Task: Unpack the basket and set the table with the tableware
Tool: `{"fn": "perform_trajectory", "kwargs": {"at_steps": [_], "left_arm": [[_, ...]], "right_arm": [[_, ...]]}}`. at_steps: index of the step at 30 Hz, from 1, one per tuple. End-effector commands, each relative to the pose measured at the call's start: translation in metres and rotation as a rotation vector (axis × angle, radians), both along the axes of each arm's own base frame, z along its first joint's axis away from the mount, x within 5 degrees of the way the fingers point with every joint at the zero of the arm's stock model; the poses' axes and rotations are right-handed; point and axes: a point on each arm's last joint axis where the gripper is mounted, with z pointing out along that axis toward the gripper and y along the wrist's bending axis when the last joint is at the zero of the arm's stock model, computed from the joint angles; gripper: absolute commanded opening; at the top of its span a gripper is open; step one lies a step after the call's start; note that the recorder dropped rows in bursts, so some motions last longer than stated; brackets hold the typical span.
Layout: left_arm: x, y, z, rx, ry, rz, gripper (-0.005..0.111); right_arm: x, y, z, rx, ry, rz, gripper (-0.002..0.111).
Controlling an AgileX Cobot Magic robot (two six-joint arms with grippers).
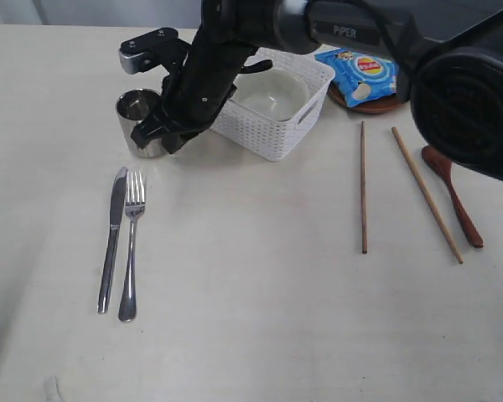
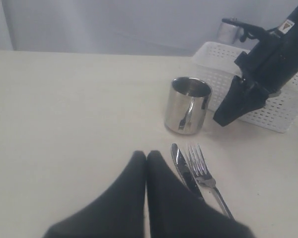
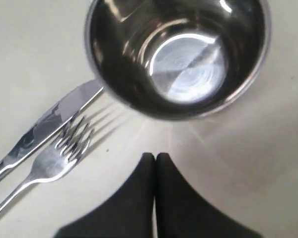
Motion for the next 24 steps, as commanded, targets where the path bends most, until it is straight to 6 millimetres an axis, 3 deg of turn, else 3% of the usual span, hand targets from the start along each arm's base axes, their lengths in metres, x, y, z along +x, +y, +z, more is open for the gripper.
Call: {"fn": "perform_trajectory", "kwargs": {"at_steps": [1,6,16,24], "left_arm": [[0.0,0.0,-0.001,0.003,-0.003,-0.005,0.0],[0.0,0.0,-0.001,0.003,-0.003,-0.005,0.0],[0.0,0.0,-0.001,0.003,-0.003,-0.005,0.0],[0.0,0.0,-0.001,0.003,-0.003,-0.005,0.0]], "right_arm": [[-0.013,-0.008,0.033,-0.044,0.037,0.049,0.0],[-0.034,0.001,0.045,-0.028,0.087,0.09,0.0],[-0.093,0.032,0.01,-0.104,0.148,0.232,0.0],[-0.121,0.057,-0.002,-0.087,0.105,0.306,0.0]]}}
